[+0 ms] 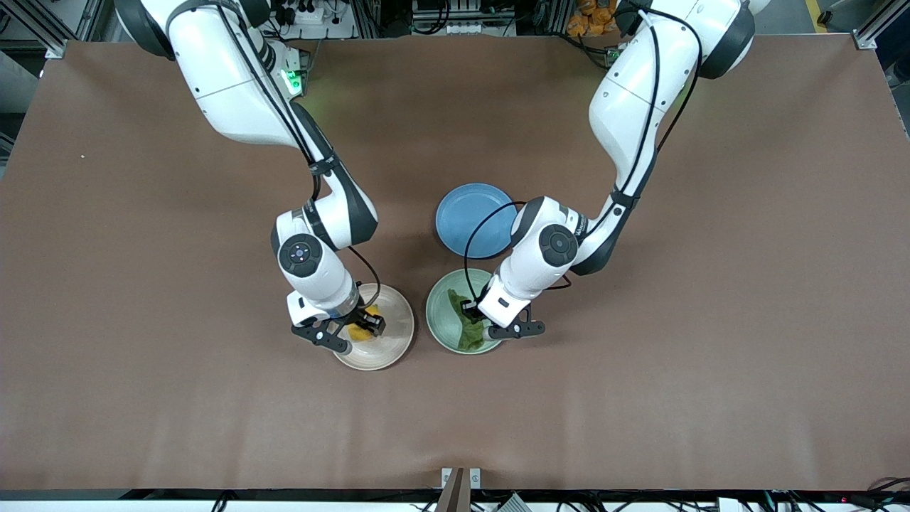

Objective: Pick lemon and lettuce from plates
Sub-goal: 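Lower both grippers and close them on the lemon and lettuce, then lift the lemon with the right gripper while the left gripper lifts lettuce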

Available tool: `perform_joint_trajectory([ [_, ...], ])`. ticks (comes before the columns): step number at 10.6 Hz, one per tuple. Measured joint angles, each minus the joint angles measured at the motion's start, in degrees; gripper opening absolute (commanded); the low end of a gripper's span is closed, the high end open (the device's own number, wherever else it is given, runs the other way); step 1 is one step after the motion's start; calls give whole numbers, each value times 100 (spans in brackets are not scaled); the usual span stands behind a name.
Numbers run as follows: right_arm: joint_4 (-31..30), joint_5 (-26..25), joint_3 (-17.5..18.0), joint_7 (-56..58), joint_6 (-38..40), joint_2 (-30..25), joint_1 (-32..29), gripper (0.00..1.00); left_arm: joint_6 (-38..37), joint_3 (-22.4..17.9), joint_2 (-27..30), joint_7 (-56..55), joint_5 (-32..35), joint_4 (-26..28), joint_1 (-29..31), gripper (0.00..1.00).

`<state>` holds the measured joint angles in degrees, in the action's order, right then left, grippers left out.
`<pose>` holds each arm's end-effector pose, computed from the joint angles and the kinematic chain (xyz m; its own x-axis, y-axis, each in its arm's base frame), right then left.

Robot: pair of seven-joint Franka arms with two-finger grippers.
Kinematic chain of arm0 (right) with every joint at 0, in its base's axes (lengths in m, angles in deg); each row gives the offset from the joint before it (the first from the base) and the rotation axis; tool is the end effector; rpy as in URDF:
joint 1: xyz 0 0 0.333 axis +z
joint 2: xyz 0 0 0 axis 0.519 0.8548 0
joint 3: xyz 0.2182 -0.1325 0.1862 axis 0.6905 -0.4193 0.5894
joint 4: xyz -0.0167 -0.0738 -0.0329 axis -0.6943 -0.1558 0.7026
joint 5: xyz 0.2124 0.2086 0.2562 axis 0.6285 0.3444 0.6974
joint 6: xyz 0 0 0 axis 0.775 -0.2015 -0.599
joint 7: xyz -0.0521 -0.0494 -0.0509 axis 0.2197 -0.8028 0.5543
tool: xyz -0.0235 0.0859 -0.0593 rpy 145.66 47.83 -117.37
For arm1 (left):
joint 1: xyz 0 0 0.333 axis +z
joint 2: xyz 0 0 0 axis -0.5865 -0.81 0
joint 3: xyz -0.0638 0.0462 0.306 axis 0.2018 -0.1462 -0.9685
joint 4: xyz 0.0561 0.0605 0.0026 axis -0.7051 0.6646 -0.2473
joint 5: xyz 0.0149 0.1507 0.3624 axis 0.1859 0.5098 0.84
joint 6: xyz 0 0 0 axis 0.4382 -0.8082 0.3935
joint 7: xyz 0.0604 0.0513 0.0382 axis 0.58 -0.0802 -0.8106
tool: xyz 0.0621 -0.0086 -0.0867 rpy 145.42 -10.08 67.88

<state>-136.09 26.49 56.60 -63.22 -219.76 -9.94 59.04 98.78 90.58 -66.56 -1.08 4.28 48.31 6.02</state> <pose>0.6509 0.2964 0.2030 0.9153 -0.3864 0.1138 -0.3726 -0.9195 -0.1256 0.6186 -0.4378 0.1950 0.9789 0.1874 0.0819 0.1405 -0.9072 0.3966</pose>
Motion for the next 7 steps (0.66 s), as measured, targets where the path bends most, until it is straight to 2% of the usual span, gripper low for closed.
perform_joint_trajectory([
  [2, 103, 5, -7, -13, 176, 0, -88, 0, 2, -3, 0, -3, 0, -24, 14, 0],
  [4, 510, 252, -13, -29, 845, -7, -238, 0, -5, -4, 1, -8, 0, -63, 32, 0],
  [7, 1123, 501, -8, 632, 1829, -20, -626, 0, -672, -37, 35, -8, 0, -158, 69, 0],
])
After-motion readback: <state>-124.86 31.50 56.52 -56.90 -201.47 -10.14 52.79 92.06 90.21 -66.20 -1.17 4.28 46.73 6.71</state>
